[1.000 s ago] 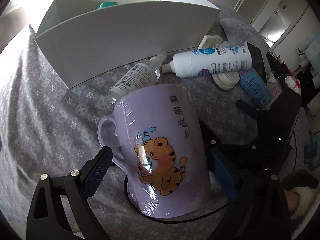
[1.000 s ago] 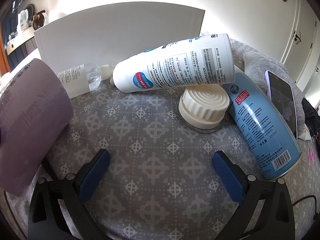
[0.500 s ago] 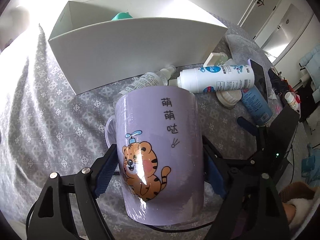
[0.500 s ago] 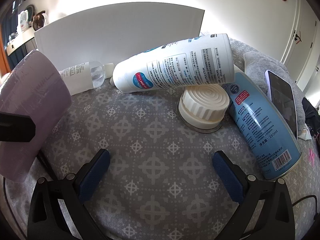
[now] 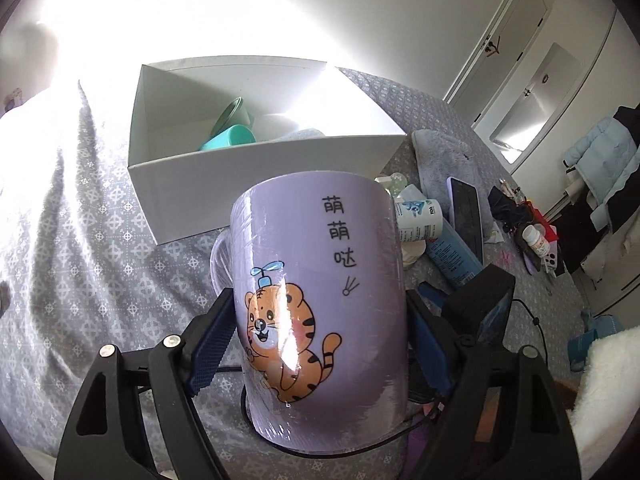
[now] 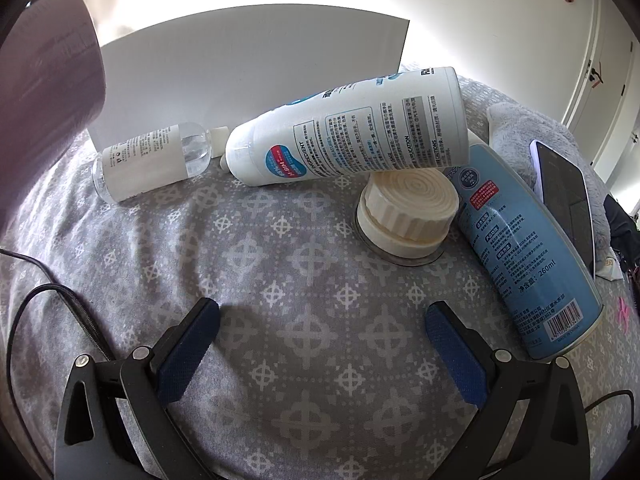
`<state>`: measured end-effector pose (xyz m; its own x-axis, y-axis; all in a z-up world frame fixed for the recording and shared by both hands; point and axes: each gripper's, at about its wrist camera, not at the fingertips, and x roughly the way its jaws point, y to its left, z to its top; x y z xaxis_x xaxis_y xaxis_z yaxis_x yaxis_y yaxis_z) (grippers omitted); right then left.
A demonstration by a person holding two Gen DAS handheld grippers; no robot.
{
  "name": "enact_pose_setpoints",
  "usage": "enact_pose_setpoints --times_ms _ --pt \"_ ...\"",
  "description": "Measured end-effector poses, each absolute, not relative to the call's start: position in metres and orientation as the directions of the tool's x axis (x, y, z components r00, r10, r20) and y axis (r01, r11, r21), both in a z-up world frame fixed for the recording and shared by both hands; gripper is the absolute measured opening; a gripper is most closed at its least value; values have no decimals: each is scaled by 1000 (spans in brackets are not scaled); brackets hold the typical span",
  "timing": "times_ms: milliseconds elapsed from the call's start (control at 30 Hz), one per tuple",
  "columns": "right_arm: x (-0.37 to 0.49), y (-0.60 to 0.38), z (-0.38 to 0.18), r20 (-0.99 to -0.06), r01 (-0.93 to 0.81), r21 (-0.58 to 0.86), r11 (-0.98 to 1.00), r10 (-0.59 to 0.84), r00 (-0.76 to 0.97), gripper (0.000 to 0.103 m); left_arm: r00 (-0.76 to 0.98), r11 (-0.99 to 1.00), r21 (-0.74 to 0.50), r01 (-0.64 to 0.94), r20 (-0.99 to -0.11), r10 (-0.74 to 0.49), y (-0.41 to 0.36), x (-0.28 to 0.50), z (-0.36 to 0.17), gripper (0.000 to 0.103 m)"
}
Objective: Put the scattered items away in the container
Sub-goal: 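Lift the lavender mug with the left gripper and carry it over the box, then lower the mug into the box and open the left gripper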
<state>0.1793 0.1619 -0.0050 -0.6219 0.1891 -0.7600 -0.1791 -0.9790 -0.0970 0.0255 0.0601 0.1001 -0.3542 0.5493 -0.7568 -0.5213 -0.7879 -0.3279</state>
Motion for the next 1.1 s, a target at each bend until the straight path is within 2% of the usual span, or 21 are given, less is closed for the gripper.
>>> enact_pose_setpoints --times_ms 167,367,733,933,1100 --pt "179 161 -5 -760 -179 -97 -979 189 -622 103 -411 -765 -397 -507 -669 619 52 4 138 81" --pt "179 162 -5 -760 -179 -97 -979 189 -622 103 -512 -790 -426 -442 -603 611 50 -51 161 81" --pt "179 162 -5 -760 -179 -97 -979 189 -622 103 -554 -881 -392 -266 -686 473 66 -132 112 81" --pt "179 161 -5 -760 -179 -97 -979 189 -622 103 -564 -921 -305 -240 -729 389 69 -134 101 83" --pt "179 161 -5 -760 -179 -97 -979 189 -622 103 -642 -946 -236 -221 -695 324 53 -106 118 88"
